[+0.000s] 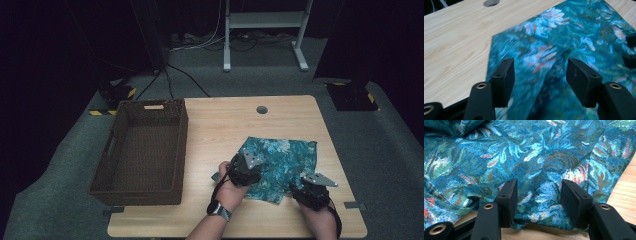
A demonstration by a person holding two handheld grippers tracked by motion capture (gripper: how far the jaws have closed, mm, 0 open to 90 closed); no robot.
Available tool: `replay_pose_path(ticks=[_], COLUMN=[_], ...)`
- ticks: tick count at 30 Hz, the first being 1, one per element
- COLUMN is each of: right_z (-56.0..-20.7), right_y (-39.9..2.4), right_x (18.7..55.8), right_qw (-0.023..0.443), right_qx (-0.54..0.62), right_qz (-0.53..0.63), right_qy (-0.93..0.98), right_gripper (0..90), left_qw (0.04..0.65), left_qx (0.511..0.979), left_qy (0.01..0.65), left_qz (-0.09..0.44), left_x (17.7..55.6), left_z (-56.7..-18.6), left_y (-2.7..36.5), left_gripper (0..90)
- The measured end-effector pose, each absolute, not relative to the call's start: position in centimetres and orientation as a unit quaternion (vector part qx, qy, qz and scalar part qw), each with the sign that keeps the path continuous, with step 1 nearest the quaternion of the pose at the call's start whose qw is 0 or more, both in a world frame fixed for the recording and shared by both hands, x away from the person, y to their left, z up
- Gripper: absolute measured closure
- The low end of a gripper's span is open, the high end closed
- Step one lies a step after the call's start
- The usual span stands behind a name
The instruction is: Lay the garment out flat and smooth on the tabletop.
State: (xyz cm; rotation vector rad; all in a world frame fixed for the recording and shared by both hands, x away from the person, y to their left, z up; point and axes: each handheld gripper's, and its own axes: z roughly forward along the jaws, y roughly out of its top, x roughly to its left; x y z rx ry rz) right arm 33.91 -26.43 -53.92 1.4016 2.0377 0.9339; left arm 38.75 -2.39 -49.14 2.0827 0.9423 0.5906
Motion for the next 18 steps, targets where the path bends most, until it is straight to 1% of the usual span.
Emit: replay_pose_path(ticks=[1,2,5,10,11,12,14,16,17,18], right_z=[-53.9,-53.9,-53.9,-53.9,-53.9,-53.9,-53.9,-53.9,-53.9,-53.9], right_y=[-26.4,-26.4,-26.5,-26.4,-26.4,-26.4,-26.4,-26.4,-26.4,-26.4], right_x=[33.9,33.9,33.9,33.9,33.9,33.9,33.9,33.9,33.9,33.8], right_qw=[0.246,0.246,0.245,0.246,0.246,0.246,0.246,0.247,0.247,0.247], right_qx=[0.514,0.514,0.514,0.514,0.514,0.514,0.514,0.514,0.514,0.514], right_qz=[0.342,0.342,0.343,0.342,0.342,0.342,0.342,0.342,0.342,0.342], right_qy=[0.747,0.747,0.747,0.747,0.747,0.747,0.747,0.747,0.747,0.747], right_gripper=[47.9,47.9,47.9,47.9,47.9,47.9,47.9,47.9,47.9,47.9], left_qw=[0.380,0.373,0.359,0.333,0.316,0.312,0.311,0.317,0.317,0.315], left_qx=[0.816,0.823,0.834,0.845,0.851,0.852,0.853,0.856,0.856,0.857], left_qy=[0.369,0.359,0.346,0.340,0.337,0.339,0.341,0.340,0.340,0.338], left_qz=[0.231,0.234,0.237,0.245,0.251,0.250,0.243,0.228,0.228,0.226], left_x=[38.8,39.1,39.7,40.5,40.9,41.1,41.4,41.6,41.6,41.6], left_z=[-49.1,-49.4,-49.9,-50.7,-51.1,-51.3,-51.6,-51.7,-51.7,-51.7], left_y=[-2.4,-3.5,-5.0,-6.3,-6.6,-6.7,-6.5,-6.3,-6.3,-6.2], left_gripper=[39.3,39.3,38.2,38.6,38.6,41.3,49.8,61.8,64.8,64.8])
